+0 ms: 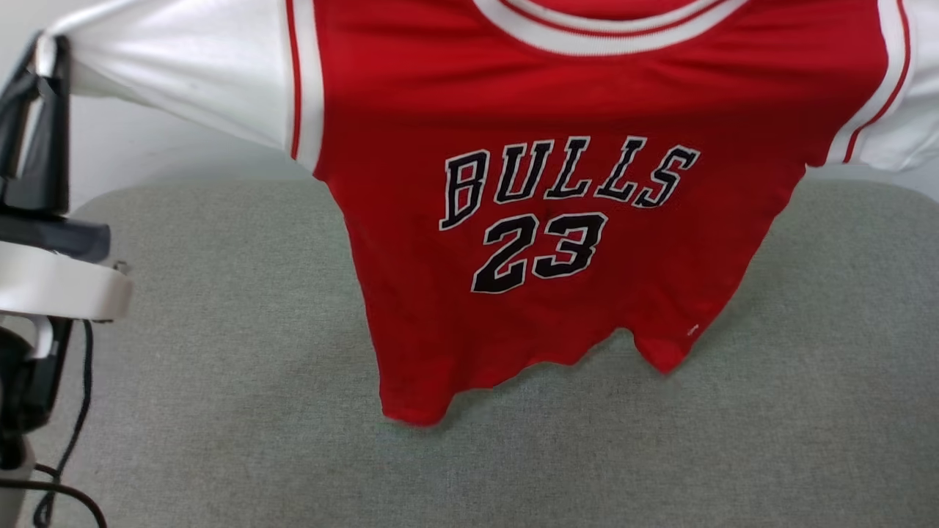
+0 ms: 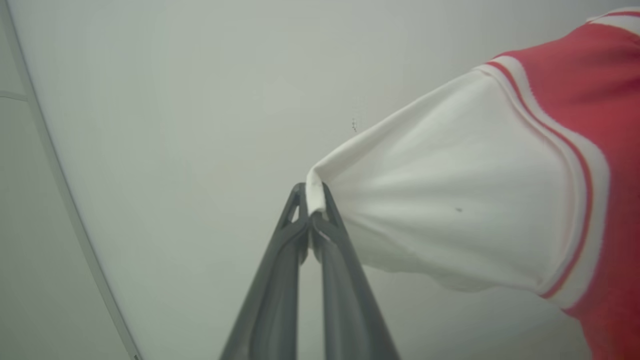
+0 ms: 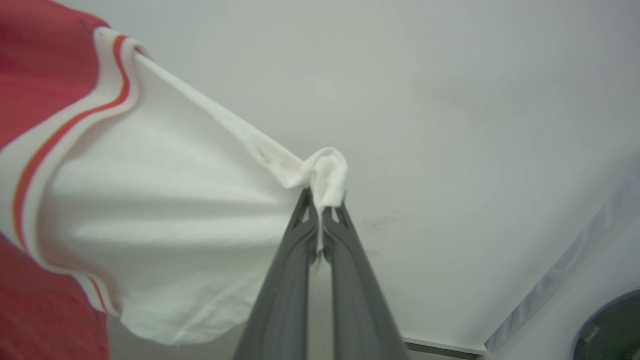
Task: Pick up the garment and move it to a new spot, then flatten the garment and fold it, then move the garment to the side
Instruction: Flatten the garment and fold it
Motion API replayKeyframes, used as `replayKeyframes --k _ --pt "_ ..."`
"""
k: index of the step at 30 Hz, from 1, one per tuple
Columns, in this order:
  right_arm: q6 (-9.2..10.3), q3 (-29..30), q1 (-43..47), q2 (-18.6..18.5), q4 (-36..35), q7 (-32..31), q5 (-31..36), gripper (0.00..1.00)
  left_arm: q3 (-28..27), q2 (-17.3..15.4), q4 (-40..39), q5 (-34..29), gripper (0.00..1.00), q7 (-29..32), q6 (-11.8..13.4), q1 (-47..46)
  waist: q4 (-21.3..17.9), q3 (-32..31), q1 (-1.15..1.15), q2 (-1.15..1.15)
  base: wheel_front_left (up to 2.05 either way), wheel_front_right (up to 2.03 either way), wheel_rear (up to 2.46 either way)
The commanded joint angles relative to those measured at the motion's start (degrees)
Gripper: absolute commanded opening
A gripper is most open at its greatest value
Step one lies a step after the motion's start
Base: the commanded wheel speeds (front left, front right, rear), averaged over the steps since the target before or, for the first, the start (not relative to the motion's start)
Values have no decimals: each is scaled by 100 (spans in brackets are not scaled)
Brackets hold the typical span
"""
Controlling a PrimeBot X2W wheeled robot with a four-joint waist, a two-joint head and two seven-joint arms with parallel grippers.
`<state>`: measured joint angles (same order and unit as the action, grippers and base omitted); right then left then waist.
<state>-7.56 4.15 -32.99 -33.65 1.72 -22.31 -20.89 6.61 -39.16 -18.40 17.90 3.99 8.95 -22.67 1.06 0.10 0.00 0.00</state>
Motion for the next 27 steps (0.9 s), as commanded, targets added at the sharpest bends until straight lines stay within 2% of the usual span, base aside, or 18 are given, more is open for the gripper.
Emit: replayKeyframes --k 1,9,14,21,27 --pt "14 56 -114 20 -9 9 62 0 -84 -81 4 -11 0 -22 42 -82 -7 17 0 0 0 0 0" --pt "14 -32 -649 193 38 83 113 0 -203 -267 252 185 0 -15 -185 -603 -85 305 0 0 0 0 0" --pt "14 -105 -1165 246 237 150 122 0 -183 -340 646 243 0 8 -349 -1209 -118 722 0 0 0 0 0" --pt "14 -129 -2310 164 755 365 316 0 70 -362 1424 188 0 -108 -755 -2682 -78 1688 0 0 0 0 0" --pt "15 -268 -3520 217 1418 625 567 0 318 -205 2462 74 0 -397 -1101 -4259 -10 2523 0 0 0 0 0"
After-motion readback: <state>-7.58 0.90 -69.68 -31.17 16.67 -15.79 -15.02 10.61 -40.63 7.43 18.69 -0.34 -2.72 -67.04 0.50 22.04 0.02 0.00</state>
